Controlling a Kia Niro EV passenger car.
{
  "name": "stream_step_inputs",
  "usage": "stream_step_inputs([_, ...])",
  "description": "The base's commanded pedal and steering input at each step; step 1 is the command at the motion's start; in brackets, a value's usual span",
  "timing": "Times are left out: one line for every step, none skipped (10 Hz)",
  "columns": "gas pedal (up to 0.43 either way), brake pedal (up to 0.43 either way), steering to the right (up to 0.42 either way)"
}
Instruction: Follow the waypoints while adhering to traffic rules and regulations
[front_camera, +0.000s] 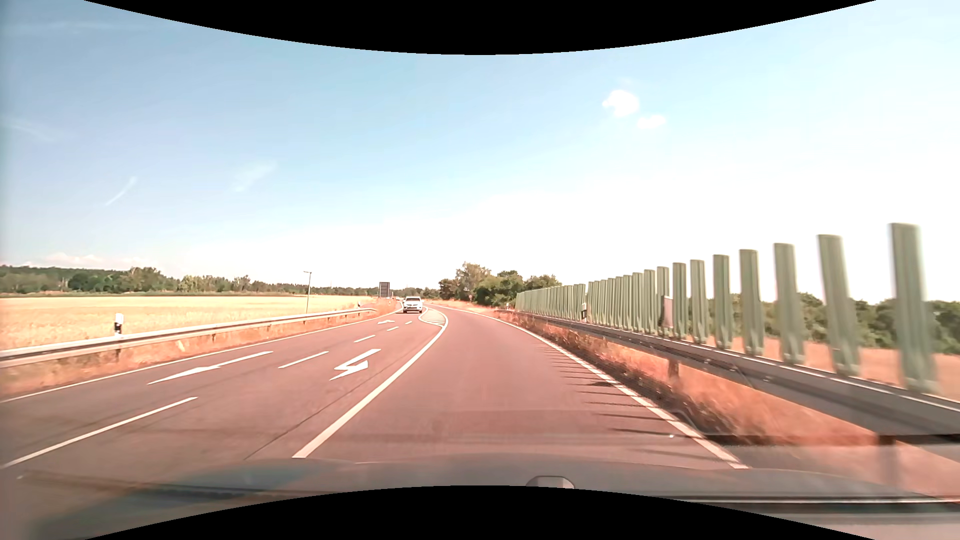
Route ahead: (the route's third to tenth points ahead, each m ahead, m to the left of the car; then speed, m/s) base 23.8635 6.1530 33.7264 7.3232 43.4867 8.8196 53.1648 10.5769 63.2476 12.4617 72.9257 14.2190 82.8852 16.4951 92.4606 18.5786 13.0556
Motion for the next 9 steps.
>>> stream_step_inputs([0.248, 0.0, -0.034])
stream_step_inputs([0.24, 0.0, -0.034])
stream_step_inputs([0.228, 0.0, -0.034])
stream_step_inputs([0.22, 0.0, -0.034])
stream_step_inputs([0.22, 0.0, -0.034])
stream_step_inputs([0.209, 0.0, -0.033])
stream_step_inputs([0.209, 0.0, -0.032])
stream_step_inputs([0.197, 0.0, -0.032])
stream_step_inputs([0.197, 0.0, -0.032])
